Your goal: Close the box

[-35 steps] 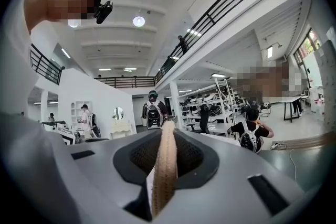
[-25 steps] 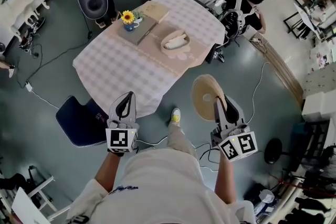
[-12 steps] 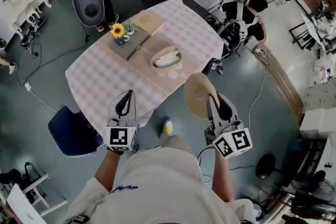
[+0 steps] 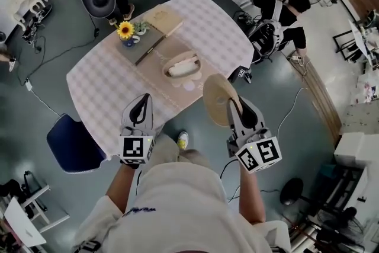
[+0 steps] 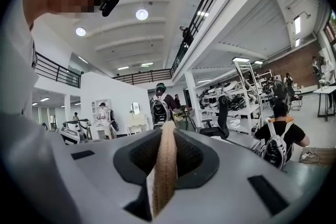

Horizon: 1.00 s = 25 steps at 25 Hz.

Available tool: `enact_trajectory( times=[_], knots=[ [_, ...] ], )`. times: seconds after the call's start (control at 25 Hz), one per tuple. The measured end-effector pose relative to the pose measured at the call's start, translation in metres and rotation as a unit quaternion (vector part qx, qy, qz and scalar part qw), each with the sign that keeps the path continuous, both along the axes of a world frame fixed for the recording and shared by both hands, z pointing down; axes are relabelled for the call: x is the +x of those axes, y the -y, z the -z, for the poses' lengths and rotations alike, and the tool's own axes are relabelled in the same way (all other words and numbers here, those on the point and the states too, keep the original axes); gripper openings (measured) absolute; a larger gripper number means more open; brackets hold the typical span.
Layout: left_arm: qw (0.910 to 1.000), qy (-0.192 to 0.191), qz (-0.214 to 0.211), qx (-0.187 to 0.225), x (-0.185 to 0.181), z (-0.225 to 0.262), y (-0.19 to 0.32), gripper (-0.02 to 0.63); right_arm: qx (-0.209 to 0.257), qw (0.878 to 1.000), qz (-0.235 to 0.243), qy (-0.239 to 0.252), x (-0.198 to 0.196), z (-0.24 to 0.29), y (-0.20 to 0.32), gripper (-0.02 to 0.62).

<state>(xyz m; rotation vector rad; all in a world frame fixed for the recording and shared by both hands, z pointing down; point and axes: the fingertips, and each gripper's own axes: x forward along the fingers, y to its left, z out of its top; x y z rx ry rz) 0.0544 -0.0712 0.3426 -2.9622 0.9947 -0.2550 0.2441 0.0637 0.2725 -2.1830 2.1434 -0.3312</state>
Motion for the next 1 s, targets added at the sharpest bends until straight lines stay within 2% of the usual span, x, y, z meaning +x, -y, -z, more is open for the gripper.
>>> enact_trajectory(
  times=[0.24, 0.48, 0.68, 1.0],
  knots=[
    [0.9996, 0.018, 0.011, -0.017, 0.005, -0.015, 0.017, 0.002, -0.015, 0.999, 0.020, 0.021, 0.007, -0.018, 0.028, 0.067],
    [0.9986, 0.045, -0.004, -0.029, 0.020, -0.043, 0.035, 0.002, -0.035, 0.998, 0.039, 0.018, 0.016, -0.036, 0.062, 0.067],
    [0.9986, 0.037, -0.004, -0.037, 0.038, -0.052, 0.061, 0.002, -0.033, 0.999, 0.026, 0.018, 0.029, -0.034, 0.090, 0.067],
    [0.9968, 0.047, 0.017, -0.062, 0.038, -0.082, 0.095, 0.002, -0.046, 0.998, 0.040, 0.032, 0.025, -0.049, 0.136, 0.067]
  ],
)
